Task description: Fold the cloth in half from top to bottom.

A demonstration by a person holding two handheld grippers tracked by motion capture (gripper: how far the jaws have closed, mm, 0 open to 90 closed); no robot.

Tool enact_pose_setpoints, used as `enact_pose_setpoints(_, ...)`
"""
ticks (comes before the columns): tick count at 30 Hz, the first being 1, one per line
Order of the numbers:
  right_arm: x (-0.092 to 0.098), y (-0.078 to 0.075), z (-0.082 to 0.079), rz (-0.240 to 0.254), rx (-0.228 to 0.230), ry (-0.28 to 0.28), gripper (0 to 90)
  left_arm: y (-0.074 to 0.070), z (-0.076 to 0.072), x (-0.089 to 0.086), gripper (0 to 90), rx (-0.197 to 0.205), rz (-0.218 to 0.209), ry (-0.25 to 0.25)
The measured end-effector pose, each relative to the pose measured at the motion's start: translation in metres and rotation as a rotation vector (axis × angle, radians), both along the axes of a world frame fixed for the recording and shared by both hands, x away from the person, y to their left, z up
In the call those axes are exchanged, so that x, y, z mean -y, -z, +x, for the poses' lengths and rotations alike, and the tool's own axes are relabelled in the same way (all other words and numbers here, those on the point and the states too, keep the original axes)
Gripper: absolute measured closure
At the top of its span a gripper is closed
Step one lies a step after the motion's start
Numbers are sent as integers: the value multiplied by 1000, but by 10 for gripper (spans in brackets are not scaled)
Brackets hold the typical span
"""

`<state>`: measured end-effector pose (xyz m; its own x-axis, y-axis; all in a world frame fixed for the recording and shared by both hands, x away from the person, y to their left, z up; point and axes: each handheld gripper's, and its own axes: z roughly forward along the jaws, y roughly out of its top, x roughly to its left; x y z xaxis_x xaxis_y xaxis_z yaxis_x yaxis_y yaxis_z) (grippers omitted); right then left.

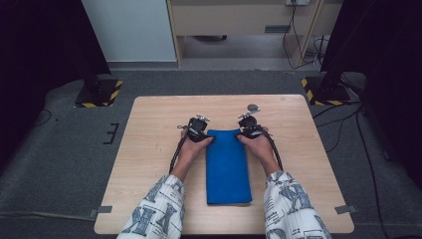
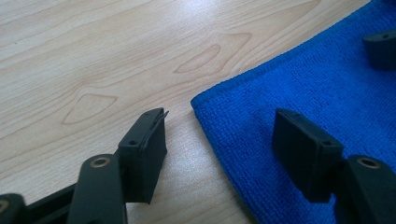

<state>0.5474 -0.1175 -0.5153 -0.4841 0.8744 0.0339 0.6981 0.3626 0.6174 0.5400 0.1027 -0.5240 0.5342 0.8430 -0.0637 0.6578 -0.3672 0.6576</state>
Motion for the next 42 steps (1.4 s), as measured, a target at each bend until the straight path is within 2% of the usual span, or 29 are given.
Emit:
enact_pose_setpoints(2, 0, 4, 0, 3, -2, 1, 539, 0, -1, 1, 393, -1, 1, 2)
enact_pose_setpoints(4, 1, 7, -2, 18, 17, 0, 566, 1, -4, 2, 414, 17, 0, 4)
enact_pose_setpoints(11, -2, 5, -8, 30, 9, -50, 792, 0, -9, 5, 596, 16, -17, 28)
enact_pose_setpoints(15, -1, 6, -10, 47, 12, -61, 854, 0, -10, 6, 694, 3, -28, 41)
enact_pose_setpoints(22, 4, -2, -15, 75, 37, -50, 861, -4, -11, 6, 763, 13, -40, 44)
enact_pose_setpoints(29, 11, -9, -22, 93, 56, -52, 862, -11, -14, 12, 848, 26, -74, 61)
enact_pose_setpoints(42, 23, -22, -31, 122, 93, -43, 863, -27, -18, 18, 867, 73, -88, 69)
